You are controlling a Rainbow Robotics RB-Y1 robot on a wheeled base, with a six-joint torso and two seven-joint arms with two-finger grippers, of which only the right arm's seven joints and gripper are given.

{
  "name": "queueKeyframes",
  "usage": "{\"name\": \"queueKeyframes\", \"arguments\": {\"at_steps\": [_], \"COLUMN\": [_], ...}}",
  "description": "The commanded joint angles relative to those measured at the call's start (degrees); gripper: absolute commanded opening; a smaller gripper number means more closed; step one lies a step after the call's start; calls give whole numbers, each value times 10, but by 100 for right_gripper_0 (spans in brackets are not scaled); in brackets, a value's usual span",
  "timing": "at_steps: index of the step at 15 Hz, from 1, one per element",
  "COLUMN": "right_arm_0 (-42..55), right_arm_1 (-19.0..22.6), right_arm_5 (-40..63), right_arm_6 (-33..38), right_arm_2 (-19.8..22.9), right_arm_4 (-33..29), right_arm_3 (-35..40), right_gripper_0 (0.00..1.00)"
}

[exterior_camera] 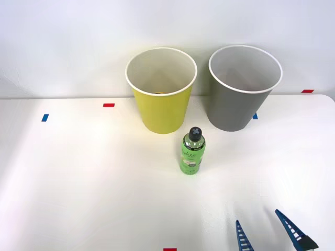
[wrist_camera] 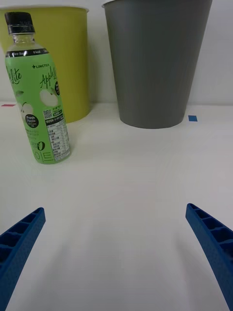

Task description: Put cans in the gray bin, plastic bottles in the light green bin

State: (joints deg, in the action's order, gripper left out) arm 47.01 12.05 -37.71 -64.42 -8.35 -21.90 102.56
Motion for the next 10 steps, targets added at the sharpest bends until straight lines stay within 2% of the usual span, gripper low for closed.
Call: {"name": "queueKeyframes", "arguments": {"at_steps": [1, 10], "right_arm_0": [0, 0], "right_arm_1": [0, 0], "right_arm_5": [0, 0], "right_arm_6": [0, 0], "right_arm_2": [0, 0], "right_arm_4": [0, 0], "right_arm_3": [0, 0], "right_gripper_0": [100, 100]}}
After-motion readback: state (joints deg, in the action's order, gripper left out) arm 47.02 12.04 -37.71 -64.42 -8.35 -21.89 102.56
